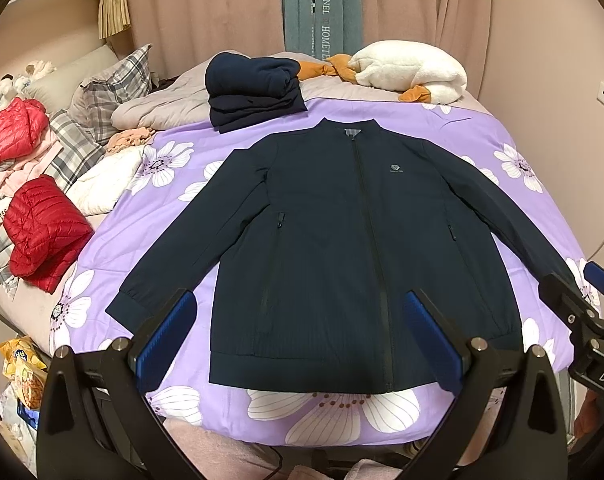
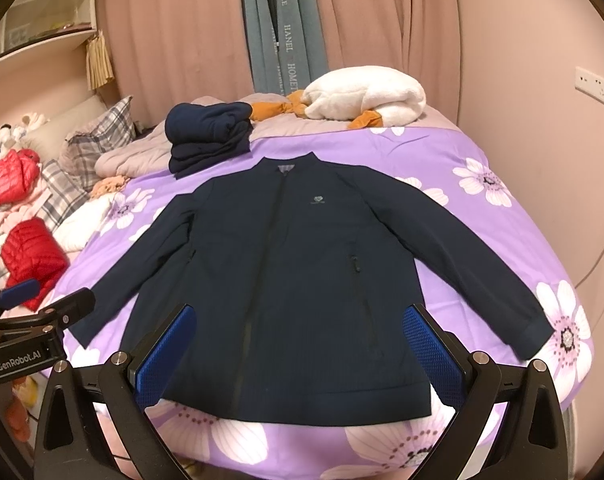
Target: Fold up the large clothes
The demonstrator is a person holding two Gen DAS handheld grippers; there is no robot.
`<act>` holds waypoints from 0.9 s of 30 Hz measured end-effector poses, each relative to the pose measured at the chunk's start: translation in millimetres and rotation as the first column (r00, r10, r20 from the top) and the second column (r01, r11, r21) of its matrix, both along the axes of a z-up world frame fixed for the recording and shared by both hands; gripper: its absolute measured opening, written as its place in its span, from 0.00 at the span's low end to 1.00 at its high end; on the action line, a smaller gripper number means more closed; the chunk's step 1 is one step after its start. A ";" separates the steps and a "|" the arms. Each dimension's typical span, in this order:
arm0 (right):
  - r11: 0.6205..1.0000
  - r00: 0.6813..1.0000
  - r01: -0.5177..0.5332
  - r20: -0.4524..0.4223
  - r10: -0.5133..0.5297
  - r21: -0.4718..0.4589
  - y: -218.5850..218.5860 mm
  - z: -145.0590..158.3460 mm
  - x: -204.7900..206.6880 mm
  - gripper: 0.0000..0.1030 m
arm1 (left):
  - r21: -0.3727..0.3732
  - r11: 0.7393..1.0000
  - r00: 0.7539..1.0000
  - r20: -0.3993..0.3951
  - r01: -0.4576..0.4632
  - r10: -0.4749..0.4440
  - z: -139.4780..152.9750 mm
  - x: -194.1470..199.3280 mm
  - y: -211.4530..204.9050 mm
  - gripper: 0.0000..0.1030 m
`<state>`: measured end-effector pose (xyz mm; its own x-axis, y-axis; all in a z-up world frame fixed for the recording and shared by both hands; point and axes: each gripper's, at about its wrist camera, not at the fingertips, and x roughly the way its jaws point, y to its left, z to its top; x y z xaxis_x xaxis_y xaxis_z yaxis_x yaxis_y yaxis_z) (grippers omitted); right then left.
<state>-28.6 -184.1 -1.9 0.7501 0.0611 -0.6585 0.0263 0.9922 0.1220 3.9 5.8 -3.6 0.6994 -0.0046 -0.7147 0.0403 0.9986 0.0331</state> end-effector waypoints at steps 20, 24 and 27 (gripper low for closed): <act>1.000 1.000 -0.003 0.001 0.003 0.003 0.7 -3.9 -1.3 0.99 | -0.002 1.000 1.000 -0.003 0.010 -0.010 -2.4 -0.7 -4.2 1.00; 1.000 1.000 -0.004 -0.002 0.004 0.005 2.0 -5.4 -1.8 0.99 | -0.004 1.000 1.000 -0.005 0.015 -0.015 -3.6 -2.3 -3.9 1.00; 1.000 1.000 -0.004 0.000 0.004 0.005 3.3 -5.8 -2.7 0.99 | -0.002 1.000 1.000 -0.005 0.017 -0.017 -3.8 -2.6 -4.6 1.00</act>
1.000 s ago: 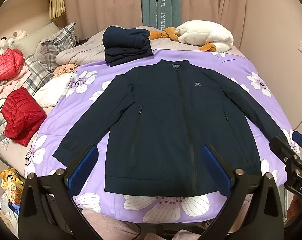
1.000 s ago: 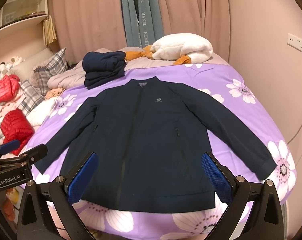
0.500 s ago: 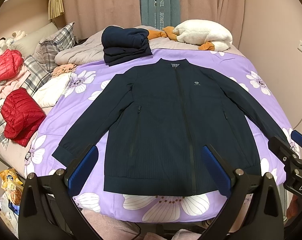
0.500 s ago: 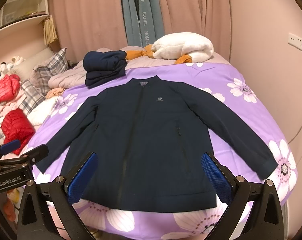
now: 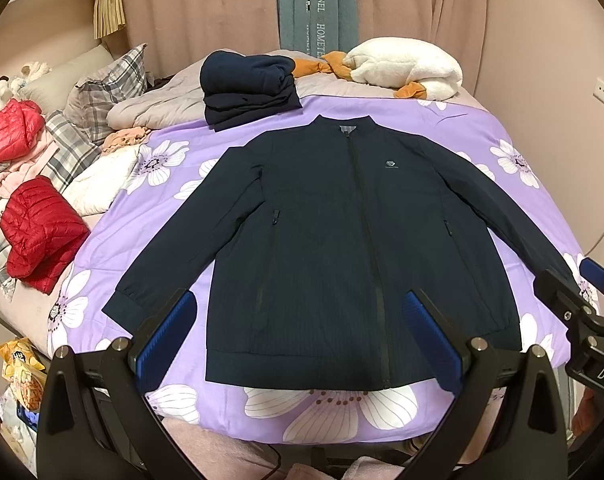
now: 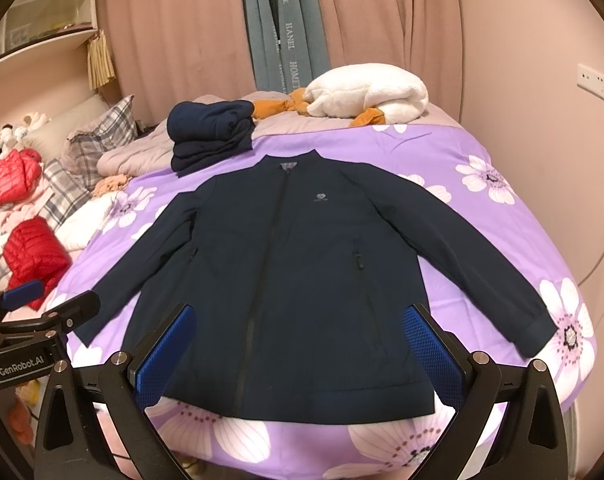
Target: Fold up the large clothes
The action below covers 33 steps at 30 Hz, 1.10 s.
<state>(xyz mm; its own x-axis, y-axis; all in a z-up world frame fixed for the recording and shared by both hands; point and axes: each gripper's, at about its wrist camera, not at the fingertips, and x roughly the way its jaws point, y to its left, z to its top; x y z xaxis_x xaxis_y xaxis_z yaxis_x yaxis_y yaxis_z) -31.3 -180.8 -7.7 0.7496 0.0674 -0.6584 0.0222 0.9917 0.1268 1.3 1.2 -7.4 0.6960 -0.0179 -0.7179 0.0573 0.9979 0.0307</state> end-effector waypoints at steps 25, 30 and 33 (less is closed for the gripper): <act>1.000 1.000 0.008 -0.002 -0.008 0.006 -4.2 1.3 -2.4 0.99 | -0.003 1.000 1.000 0.000 0.005 -0.005 0.2 -1.5 0.0 1.00; 1.000 1.000 0.013 -0.004 -0.013 0.011 -6.9 1.1 -3.7 0.99 | -0.002 1.000 1.000 0.001 0.007 -0.007 0.1 -3.6 0.1 1.00; 1.000 1.000 0.012 -0.002 -0.012 0.010 -7.0 1.3 -3.8 0.99 | -0.003 1.000 1.000 0.000 0.008 -0.008 0.2 -4.0 0.0 1.00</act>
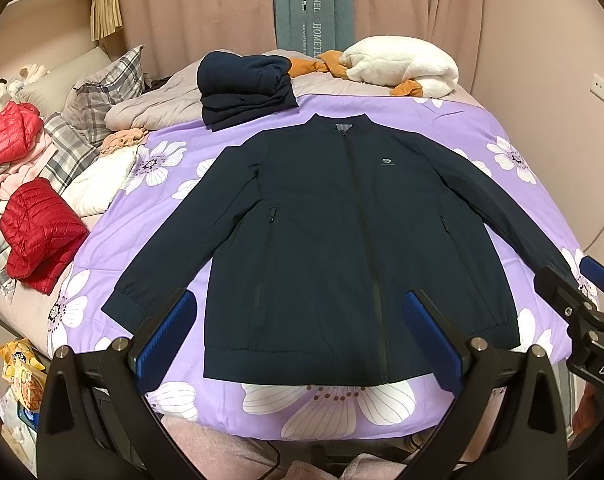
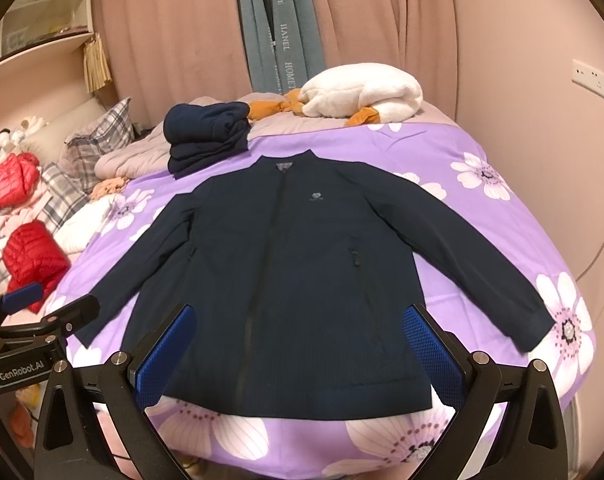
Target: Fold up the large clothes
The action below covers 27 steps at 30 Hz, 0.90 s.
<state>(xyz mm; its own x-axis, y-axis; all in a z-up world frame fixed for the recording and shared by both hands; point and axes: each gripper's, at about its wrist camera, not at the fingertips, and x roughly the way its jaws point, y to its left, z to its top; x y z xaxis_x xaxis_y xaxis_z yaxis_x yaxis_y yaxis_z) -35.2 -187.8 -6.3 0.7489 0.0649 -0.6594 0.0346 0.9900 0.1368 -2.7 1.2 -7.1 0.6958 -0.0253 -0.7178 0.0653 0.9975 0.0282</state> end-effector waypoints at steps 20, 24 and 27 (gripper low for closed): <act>0.954 0.997 0.031 0.052 -0.049 0.297 -64.3 -26.9 -4.2 0.99 | -0.400 0.913 0.988 -0.094 0.077 -0.124 -37.7 24.4 26.6 1.00; 0.801 0.982 0.159 -0.012 -0.186 0.577 -139.4 -83.1 -9.6 0.99 | -0.543 0.839 0.981 -0.144 0.031 -0.130 -74.4 42.9 41.0 1.00; 0.681 0.941 0.303 -0.094 -0.326 0.667 -190.4 -130.6 -27.0 0.99 | -0.571 0.821 0.984 -0.146 0.003 -0.106 -91.6 50.9 47.8 1.00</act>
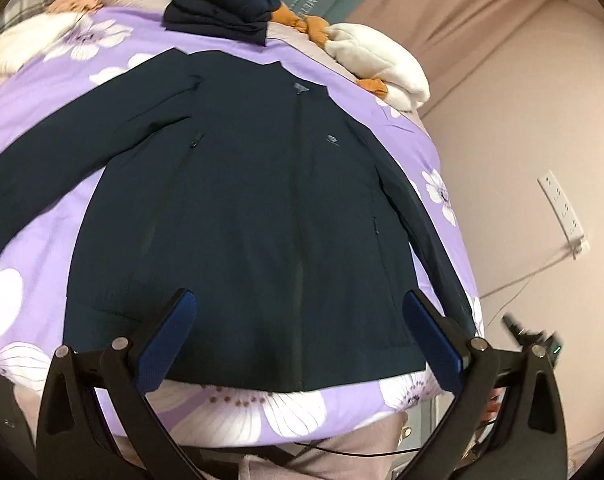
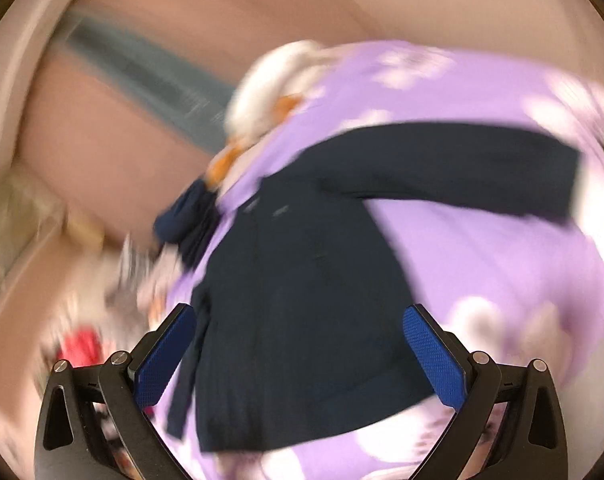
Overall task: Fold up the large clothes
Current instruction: 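Grasp the jacket's sleeve cuff with the right gripper and lift it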
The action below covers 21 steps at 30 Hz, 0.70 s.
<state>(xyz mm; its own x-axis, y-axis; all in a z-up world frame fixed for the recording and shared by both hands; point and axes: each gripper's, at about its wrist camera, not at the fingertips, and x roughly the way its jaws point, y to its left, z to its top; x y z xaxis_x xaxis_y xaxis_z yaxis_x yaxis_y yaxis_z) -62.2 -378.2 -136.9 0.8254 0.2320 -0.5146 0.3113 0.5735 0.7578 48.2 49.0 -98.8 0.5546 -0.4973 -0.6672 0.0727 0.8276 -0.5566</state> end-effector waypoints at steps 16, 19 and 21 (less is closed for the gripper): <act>0.939 0.953 0.302 -0.048 -0.298 0.163 -94.0 -78.7 -5.7 0.99 | 0.083 0.996 0.998 -0.031 -0.043 0.046 -9.8 29.6 1.8 1.00; 0.915 0.932 0.361 -0.023 -0.363 0.180 -108.3 -82.4 7.1 0.99 | 0.100 0.994 0.999 -0.032 -0.038 0.041 -10.7 35.2 -1.6 1.00; 0.898 0.911 0.408 -0.014 -0.411 0.166 -112.1 -81.3 12.5 0.97 | 0.107 0.994 0.999 -0.035 -0.036 0.040 -11.9 38.5 -2.9 1.00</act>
<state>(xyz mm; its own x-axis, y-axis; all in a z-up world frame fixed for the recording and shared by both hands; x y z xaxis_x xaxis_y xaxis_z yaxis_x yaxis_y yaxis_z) -49.7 -490.3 -218.2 0.8753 -0.0502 -0.4809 0.4757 0.2680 0.8378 86.6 46.0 -110.7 0.5459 -0.4013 -0.7354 0.0210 0.8841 -0.4669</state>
